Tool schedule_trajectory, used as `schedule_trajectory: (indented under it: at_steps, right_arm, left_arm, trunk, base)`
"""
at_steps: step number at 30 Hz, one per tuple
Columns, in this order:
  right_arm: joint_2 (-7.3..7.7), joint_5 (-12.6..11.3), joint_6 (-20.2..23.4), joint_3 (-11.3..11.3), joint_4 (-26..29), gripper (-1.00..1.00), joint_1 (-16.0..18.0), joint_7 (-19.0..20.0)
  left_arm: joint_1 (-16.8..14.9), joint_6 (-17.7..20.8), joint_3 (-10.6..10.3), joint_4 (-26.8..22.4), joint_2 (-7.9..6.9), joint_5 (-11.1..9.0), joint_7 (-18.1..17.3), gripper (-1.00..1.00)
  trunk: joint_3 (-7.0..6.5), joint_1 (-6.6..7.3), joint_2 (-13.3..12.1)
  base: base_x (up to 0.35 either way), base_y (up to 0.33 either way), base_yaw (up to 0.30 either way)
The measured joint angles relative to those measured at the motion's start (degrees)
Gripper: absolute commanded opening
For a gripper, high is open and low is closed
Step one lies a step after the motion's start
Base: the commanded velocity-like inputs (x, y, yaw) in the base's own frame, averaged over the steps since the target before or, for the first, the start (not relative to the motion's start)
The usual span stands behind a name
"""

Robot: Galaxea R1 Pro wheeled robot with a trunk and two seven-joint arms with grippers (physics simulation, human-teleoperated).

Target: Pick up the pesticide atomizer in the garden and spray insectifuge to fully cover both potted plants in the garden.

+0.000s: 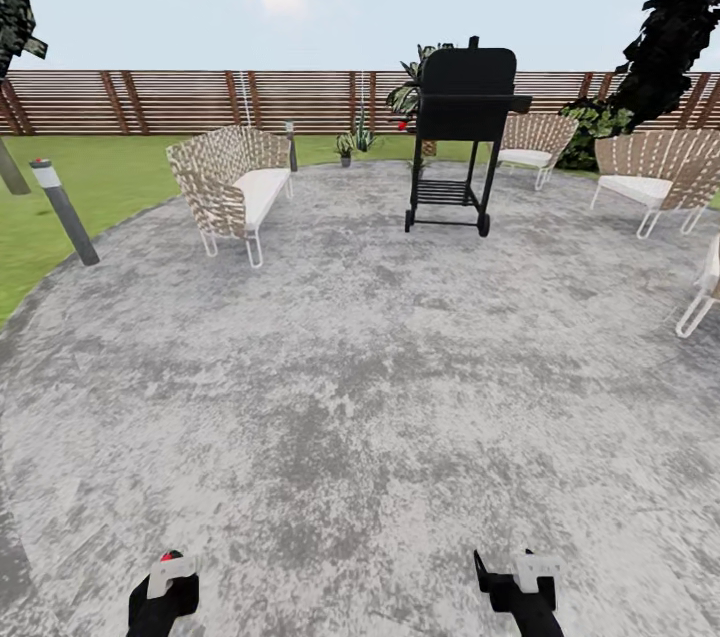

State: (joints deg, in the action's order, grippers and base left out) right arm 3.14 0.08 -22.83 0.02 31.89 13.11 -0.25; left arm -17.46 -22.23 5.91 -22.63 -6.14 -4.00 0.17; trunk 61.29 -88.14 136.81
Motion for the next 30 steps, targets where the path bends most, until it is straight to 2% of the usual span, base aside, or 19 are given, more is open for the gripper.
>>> schedule_trajectory:
  at_steps: [30]
  right_arm:
    - [-0.07, 0.1, 0.0, 0.1, -0.8, 1.0, 0.0, 0.1]
  left_arm:
    - [0.0, 0.0, 0.0, 0.2, -0.17, -0.2, -0.1, -1.0]
  trunk:
    - [0.0, 0.0, 0.0]
  base:
    - [0.34, 0.0, 0.0]
